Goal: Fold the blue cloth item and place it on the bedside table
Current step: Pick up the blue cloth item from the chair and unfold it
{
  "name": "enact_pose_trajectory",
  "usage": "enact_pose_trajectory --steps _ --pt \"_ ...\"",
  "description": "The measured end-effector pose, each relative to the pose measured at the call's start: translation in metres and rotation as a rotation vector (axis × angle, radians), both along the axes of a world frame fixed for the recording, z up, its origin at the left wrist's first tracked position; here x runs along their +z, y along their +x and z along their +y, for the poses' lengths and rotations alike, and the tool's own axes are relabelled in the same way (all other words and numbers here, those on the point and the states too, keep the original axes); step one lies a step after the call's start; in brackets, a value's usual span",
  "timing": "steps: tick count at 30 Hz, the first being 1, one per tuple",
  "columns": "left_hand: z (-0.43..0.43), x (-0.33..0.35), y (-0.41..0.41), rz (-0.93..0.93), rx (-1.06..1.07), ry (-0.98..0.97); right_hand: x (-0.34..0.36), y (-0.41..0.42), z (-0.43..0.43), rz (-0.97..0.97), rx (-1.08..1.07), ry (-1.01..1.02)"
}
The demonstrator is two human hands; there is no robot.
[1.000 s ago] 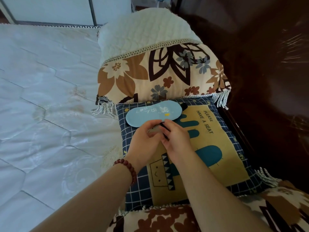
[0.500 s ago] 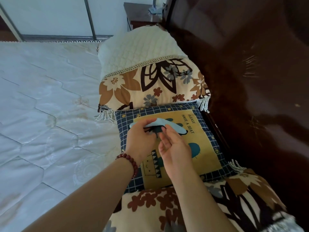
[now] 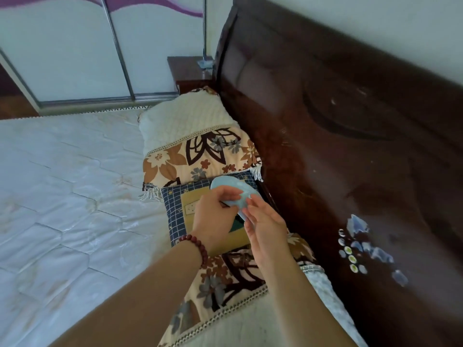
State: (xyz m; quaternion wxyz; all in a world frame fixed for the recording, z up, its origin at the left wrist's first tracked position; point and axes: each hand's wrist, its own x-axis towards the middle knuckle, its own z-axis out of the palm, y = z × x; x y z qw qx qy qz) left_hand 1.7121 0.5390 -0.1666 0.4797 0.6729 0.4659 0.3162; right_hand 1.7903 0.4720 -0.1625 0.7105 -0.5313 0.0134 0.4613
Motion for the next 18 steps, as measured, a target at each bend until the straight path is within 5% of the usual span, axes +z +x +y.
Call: enact_pose_trajectory --steps 18 --pt "-0.27 0.197 0.032 -0.159 -0.07 0.245 0.176 0.037 -0.289 -0.075 0.03 0.155"
